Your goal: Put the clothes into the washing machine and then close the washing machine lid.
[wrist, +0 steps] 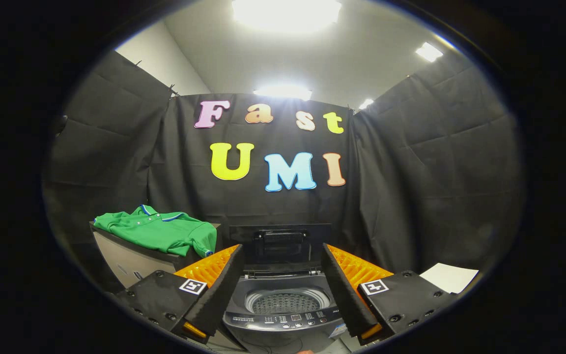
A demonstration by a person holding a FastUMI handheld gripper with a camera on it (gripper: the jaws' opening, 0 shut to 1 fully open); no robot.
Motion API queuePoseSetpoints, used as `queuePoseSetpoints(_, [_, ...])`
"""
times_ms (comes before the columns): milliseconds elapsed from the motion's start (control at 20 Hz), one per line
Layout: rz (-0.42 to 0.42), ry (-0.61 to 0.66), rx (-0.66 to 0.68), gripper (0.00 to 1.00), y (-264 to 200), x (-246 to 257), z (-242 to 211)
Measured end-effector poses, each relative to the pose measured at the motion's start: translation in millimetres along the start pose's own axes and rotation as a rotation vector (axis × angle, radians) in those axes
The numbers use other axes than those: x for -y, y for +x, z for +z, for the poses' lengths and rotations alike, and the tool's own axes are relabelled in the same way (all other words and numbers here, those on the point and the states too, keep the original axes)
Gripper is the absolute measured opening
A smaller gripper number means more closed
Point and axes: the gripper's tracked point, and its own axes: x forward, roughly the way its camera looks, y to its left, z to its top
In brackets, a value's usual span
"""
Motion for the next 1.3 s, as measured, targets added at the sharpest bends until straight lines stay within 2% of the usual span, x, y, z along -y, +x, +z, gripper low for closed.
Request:
queuePoseSetpoints(700, [0.033, -0.011, 0.005, 0.98, 23, -19, 16])
queuePoseSetpoints(1000, [0.075, -0.006, 0.013, 0.98, 38, -45, 31])
queuePoseSetpoints(1300, [0.155, 0.009, -0.014, 0.98, 58, -86, 42])
